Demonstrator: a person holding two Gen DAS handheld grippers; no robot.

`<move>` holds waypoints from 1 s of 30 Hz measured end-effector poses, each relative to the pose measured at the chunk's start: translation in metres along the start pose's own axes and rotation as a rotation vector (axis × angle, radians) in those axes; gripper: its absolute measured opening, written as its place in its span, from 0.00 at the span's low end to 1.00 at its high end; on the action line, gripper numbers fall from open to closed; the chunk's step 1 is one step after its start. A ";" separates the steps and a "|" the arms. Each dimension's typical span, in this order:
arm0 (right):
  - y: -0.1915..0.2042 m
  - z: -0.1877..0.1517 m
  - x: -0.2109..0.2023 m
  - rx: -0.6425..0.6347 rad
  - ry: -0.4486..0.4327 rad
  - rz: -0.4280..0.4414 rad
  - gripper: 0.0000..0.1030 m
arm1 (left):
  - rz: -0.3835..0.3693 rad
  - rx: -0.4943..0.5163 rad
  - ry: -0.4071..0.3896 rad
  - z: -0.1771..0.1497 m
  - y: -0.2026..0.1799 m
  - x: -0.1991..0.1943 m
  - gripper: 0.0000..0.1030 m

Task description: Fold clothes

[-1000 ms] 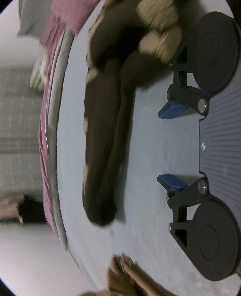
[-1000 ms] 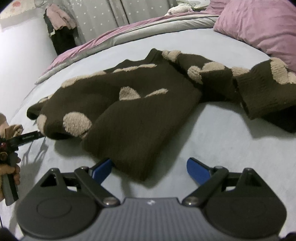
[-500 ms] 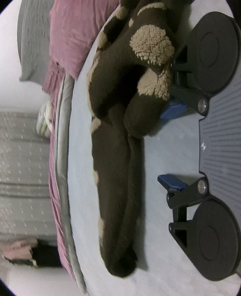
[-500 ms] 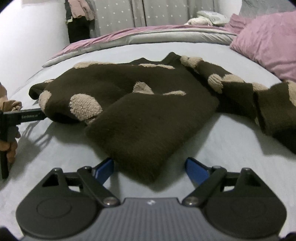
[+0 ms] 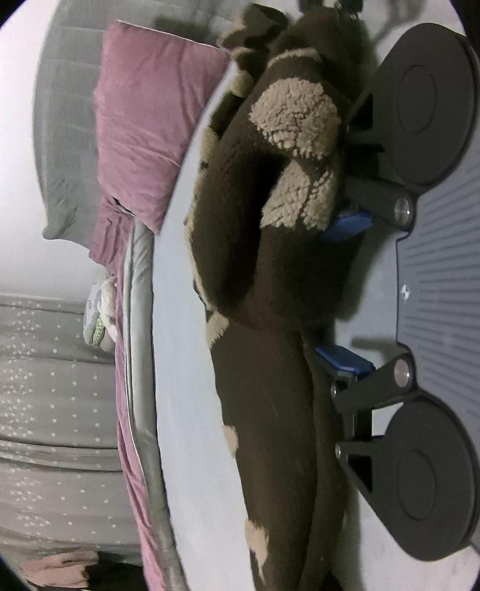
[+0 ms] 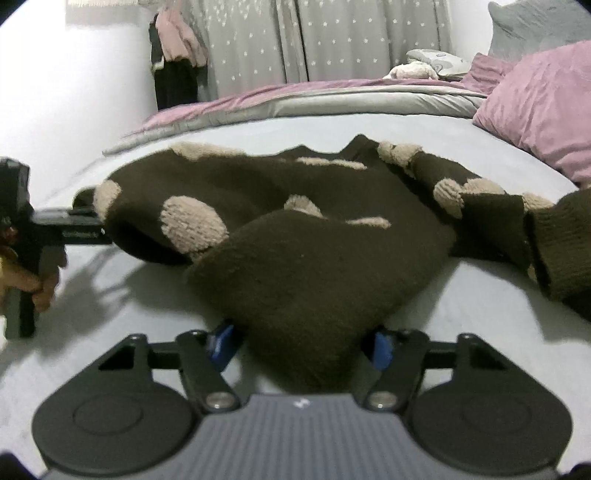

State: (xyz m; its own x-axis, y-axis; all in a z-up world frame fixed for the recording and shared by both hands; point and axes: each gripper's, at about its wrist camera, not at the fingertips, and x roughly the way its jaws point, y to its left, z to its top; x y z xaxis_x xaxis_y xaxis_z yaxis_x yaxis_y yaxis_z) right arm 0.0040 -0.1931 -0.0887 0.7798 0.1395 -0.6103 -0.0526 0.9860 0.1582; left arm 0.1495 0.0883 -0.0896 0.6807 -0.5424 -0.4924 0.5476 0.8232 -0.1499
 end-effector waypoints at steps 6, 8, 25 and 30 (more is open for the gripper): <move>-0.006 0.009 -0.010 0.072 -0.071 0.044 0.42 | -0.063 -0.123 -0.015 0.004 0.001 0.006 0.41; -0.007 0.011 -0.013 0.089 -0.085 0.058 0.37 | -0.077 -0.153 -0.019 0.005 0.000 0.007 0.30; -0.014 0.037 -0.069 0.202 -0.230 0.138 0.13 | -0.039 -0.288 -0.086 0.001 -0.031 -0.059 0.02; -0.012 0.037 -0.082 0.226 -0.235 0.129 0.12 | -0.017 -0.292 -0.096 -0.005 -0.045 -0.092 0.02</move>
State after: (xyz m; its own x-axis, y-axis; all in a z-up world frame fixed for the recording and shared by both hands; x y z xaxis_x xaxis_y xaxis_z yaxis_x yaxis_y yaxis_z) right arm -0.0363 -0.2199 -0.0118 0.8994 0.2110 -0.3829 -0.0411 0.9127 0.4065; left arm 0.0590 0.1020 -0.0418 0.7235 -0.5582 -0.4063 0.4055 0.8198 -0.4043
